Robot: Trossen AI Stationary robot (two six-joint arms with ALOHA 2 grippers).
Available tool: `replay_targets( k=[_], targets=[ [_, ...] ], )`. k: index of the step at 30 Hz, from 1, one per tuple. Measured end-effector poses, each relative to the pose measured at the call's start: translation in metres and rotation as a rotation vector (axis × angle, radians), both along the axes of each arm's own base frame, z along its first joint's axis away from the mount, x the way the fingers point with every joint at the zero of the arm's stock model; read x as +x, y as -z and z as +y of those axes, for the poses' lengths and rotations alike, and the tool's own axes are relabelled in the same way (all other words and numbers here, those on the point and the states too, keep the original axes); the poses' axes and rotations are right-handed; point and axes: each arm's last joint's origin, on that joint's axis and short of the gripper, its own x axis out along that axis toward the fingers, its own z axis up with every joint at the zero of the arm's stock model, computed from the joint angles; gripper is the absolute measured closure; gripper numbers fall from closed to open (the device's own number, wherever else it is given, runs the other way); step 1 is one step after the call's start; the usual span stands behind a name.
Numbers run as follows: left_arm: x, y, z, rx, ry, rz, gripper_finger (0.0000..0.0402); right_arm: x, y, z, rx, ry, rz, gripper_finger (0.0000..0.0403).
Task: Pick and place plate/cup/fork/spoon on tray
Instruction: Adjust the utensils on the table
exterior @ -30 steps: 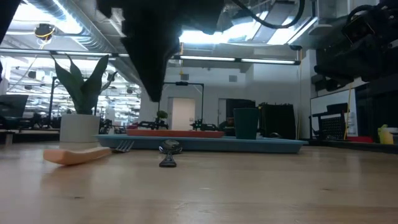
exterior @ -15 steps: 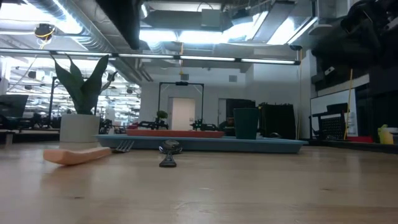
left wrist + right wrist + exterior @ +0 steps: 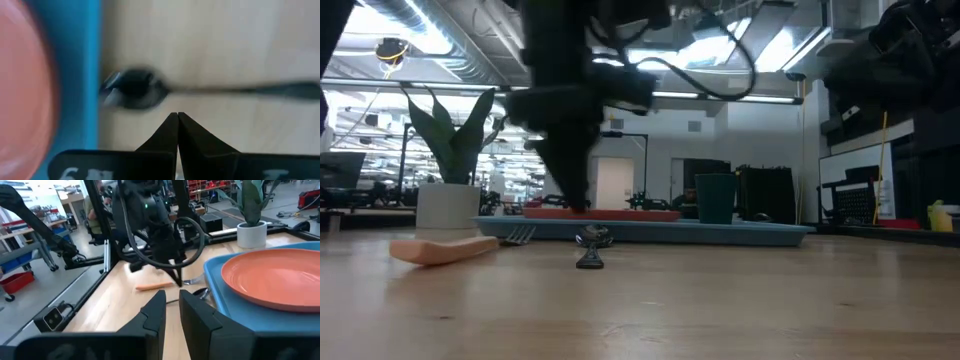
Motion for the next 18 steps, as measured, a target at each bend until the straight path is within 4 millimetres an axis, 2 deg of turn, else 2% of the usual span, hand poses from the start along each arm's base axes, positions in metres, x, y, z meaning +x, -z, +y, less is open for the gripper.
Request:
replay_targets(
  k=[5,8,14,18],
  targets=[
    [0.023,0.010,0.004,-0.036,0.022,0.007,0.0402,0.000,0.002,0.000,-0.030,-0.002,0.013,0.0343],
    [0.032,0.004,0.002,-0.022,0.042,0.036,0.0402,0.000,0.002,0.000,-0.031,-0.003,0.021,0.0343],
    [0.033,0.000,-0.003,-0.037,0.032,0.157,0.0402,0.000,0.005,0.000,-0.038,-0.017,0.048,0.0343],
    [0.037,0.016,-0.001,-0.071,0.027,0.185,0.0402,-0.001,0.007,0.000,-0.042,-0.021,0.069,0.0343]
  ],
)
